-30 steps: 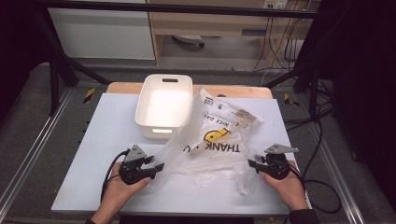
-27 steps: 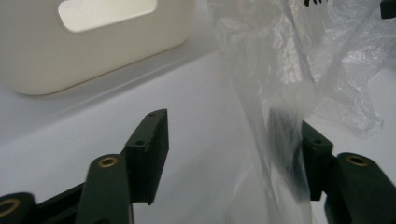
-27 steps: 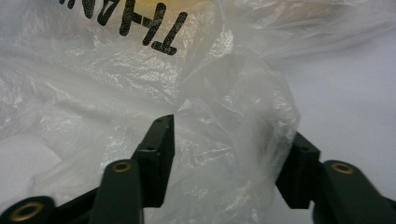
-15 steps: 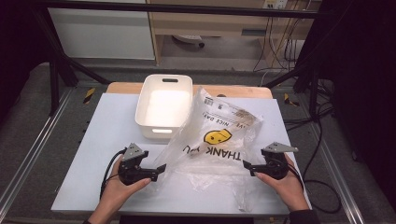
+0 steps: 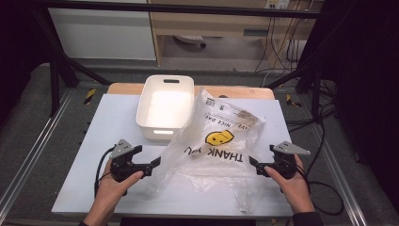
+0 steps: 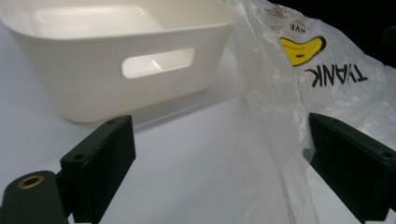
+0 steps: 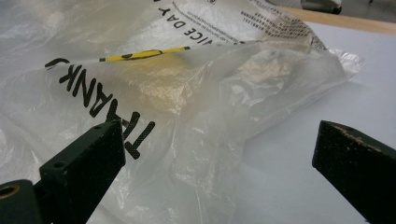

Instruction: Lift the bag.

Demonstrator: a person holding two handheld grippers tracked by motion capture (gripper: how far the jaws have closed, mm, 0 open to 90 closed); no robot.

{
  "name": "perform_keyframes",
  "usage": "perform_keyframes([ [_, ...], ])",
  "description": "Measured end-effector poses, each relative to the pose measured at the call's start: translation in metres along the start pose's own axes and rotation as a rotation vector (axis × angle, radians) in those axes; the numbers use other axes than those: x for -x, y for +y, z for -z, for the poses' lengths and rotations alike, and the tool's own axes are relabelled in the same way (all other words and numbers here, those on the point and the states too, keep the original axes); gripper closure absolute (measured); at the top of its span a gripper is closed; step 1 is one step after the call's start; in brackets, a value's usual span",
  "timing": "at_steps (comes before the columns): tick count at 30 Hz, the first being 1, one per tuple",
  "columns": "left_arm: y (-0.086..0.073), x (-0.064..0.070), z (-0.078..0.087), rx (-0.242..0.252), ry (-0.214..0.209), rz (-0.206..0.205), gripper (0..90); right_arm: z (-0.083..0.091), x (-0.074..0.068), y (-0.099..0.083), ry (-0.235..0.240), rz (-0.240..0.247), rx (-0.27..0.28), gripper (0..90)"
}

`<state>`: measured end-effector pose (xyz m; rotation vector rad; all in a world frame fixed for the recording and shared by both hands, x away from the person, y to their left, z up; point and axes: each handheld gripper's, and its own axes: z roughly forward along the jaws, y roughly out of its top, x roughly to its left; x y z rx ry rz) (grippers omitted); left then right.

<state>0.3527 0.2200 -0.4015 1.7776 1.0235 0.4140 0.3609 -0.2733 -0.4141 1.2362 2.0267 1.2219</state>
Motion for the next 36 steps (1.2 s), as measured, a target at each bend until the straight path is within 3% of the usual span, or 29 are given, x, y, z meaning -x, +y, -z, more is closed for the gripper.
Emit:
perform_keyframes([
  [6, 0.003, -0.019, 0.017, 0.059, 0.048, 0.038, 8.7, 0.005, 0.004, 0.000, -0.024, -0.017, 0.047, 3.2],
  [11, 0.001, -0.037, 0.031, 0.090, 0.089, 0.048, 8.7, 0.006, 0.007, -0.001, -0.025, -0.025, 0.039, 3.2],
  [20, -0.006, -0.060, 0.050, 0.111, 0.138, 0.068, 8.6, 0.005, 0.013, -0.005, -0.046, -0.041, 0.032, 4.3],
  [28, -0.022, -0.084, 0.068, 0.131, 0.180, 0.130, 8.6, 0.003, 0.024, -0.013, -0.083, -0.061, 0.034, 5.3],
  [31, -0.027, -0.090, 0.071, 0.108, 0.207, 0.124, 8.5, 0.003, 0.028, -0.018, -0.100, -0.067, 0.023, 5.4],
  [36, -0.035, -0.095, 0.070, 0.116, 0.197, 0.152, 8.7, 0.005, 0.031, -0.026, -0.107, -0.104, 0.002, 7.0],
])
